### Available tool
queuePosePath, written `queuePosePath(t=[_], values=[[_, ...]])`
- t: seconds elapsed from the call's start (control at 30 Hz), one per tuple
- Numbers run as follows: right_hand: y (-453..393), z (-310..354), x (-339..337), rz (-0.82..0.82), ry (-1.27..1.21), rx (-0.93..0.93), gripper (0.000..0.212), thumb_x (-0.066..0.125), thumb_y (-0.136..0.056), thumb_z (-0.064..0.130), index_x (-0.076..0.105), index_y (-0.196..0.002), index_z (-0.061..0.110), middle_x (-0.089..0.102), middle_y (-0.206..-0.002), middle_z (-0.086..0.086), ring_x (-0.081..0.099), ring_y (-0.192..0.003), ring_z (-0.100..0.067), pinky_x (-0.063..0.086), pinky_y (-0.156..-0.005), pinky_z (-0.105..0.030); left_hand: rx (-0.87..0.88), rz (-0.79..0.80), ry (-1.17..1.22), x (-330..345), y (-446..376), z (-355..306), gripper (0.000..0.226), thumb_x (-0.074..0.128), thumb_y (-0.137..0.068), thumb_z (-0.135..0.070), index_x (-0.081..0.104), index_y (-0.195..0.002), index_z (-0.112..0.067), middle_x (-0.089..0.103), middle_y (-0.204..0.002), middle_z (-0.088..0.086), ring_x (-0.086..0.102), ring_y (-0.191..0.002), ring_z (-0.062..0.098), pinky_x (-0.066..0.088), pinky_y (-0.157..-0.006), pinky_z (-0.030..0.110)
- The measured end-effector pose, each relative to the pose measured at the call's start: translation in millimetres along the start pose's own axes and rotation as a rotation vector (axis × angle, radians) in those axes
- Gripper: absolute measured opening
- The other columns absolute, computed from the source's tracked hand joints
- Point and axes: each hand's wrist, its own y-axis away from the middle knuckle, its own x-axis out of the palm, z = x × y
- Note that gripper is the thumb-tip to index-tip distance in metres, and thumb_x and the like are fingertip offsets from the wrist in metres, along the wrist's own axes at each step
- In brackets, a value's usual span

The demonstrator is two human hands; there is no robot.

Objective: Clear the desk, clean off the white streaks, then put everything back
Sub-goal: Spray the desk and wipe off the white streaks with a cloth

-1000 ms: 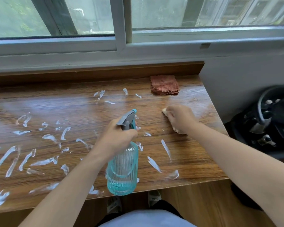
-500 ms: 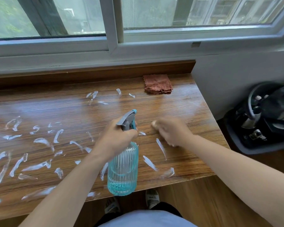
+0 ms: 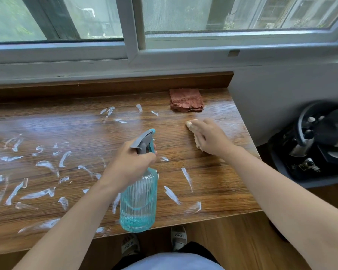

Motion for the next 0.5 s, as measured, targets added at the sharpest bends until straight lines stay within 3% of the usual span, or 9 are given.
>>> queuePosePath(t=[0.17,0.33,0.43,0.5], values=[[-15.5,-3.6,0.6,0.033,0.078,0.105,0.038,0.054,-0.102,0.030,0.054,-0.138,0.019,0.060,-0.128,-0.003,0.059,-0.109,-0.027,0.044,-0.083,-0.034,-0.033,-0.083,0.010,6.8,6.6,2.0,0.020,0.067,-0.080,-0.028,0.061,-0.094,-0.015,0.033,-0.053,-0.014,0.032,-0.061,0.017,0.032,-0.065,0.039],[-27.7,14.4,7.0,-0.086,0.252,0.104,0.018,0.047,-0.104,0.031,0.049,-0.096,0.015,0.063,-0.093,-0.006,0.060,-0.080,-0.028,0.041,-0.063,-0.036,-0.022,-0.139,0.046,18.8,16.2,-0.1,0.010,0.068,-0.089,-0.017,0.065,-0.098,-0.019,0.044,-0.057,-0.015,0.038,-0.061,0.016,0.034,-0.064,0.036],[-3.9,30.9,16.6,0.027,0.145,-0.085,0.017,0.045,-0.103,0.030,0.050,-0.101,0.014,0.061,-0.095,-0.004,0.059,-0.081,-0.023,0.047,-0.066,-0.034,-0.007,-0.185,0.052,25.4,20.7,-1.9,0.010,0.069,-0.088,-0.017,0.068,-0.095,-0.023,0.057,-0.065,-0.013,0.047,-0.065,0.017,0.040,-0.065,0.035],[27.7,40.8,15.3,0.208,0.018,-0.325,0.021,0.049,-0.100,0.026,0.053,-0.115,0.012,0.061,-0.104,-0.002,0.056,-0.091,-0.016,0.047,-0.077,-0.023,-0.015,-0.204,0.066,28.9,25.6,-3.3,0.011,0.069,-0.087,-0.016,0.070,-0.095,-0.023,0.065,-0.075,-0.005,0.051,-0.069,0.017,0.042,-0.067,0.034]])
